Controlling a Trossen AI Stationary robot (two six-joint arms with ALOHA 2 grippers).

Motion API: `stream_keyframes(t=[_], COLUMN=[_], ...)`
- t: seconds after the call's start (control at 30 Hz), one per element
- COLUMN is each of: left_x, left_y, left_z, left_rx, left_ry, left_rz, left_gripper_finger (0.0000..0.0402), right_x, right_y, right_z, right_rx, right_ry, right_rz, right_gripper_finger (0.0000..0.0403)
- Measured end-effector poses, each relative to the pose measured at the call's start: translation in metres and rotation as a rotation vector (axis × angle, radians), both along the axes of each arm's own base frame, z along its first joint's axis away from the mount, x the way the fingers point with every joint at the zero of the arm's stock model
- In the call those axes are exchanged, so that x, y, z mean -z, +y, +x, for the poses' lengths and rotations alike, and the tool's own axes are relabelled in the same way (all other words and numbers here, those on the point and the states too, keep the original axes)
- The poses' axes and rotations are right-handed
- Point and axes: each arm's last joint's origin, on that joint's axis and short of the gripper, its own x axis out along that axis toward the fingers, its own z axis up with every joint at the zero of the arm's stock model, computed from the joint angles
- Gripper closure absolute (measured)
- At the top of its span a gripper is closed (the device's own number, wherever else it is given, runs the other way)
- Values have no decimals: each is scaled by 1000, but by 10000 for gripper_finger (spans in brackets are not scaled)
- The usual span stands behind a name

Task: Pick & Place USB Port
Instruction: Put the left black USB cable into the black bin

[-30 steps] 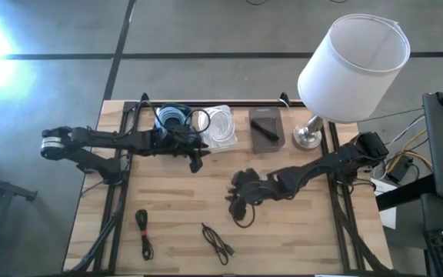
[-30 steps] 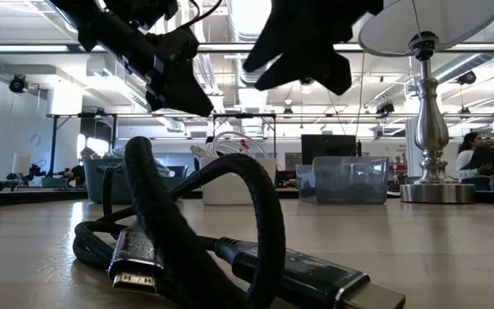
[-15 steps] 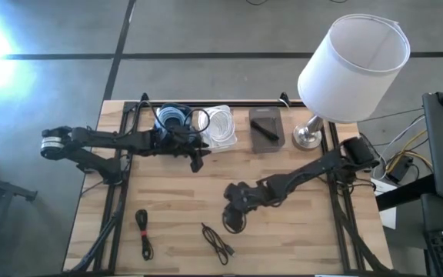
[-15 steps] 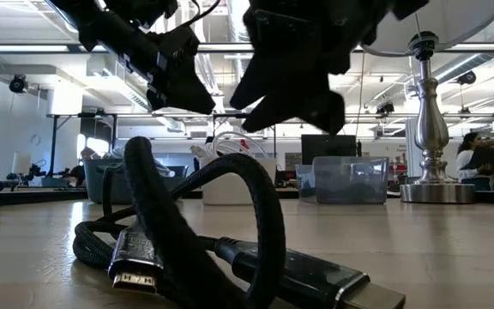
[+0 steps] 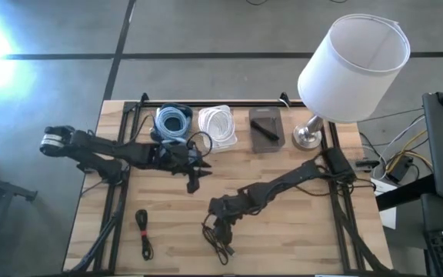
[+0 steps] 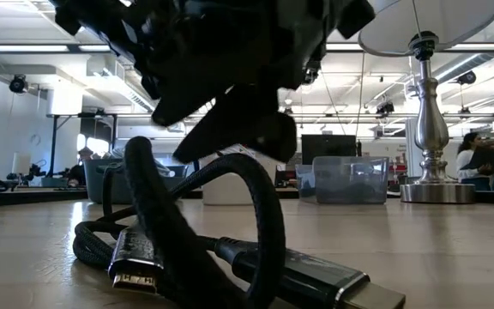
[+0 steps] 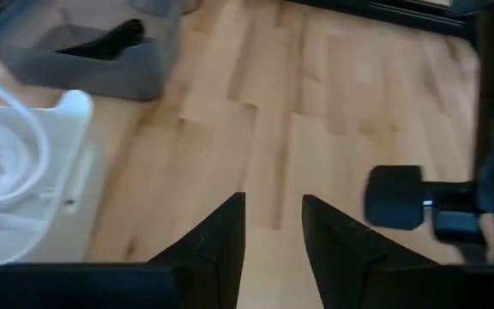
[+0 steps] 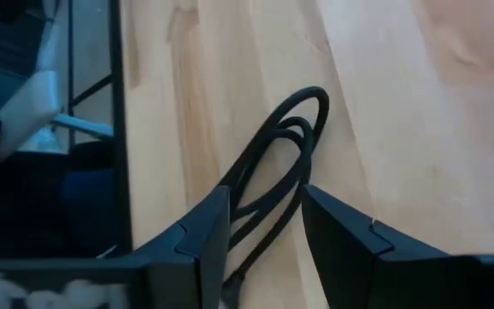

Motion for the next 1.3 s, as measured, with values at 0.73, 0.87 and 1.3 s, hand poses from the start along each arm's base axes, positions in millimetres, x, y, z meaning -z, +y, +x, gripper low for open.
stream_keyframes(t=[0.73, 0.87, 1.3], left_x=[3, 3, 4], left_y=[-53, -53, -53], left_z=[-10, -10, -11], left_rx=[201, 203, 207], left_ry=[32, 38, 45], left_rz=[4, 5, 11], left_gripper_finger=[283, 282, 282], right_x=[35, 26, 11], right_y=[33, 35, 37], right_z=[8, 7, 4], right_rx=[106, 75, 100], right_ry=[15, -9, 34], right_rz=[-143, -177, -222], right_gripper_finger=[225, 225, 225])
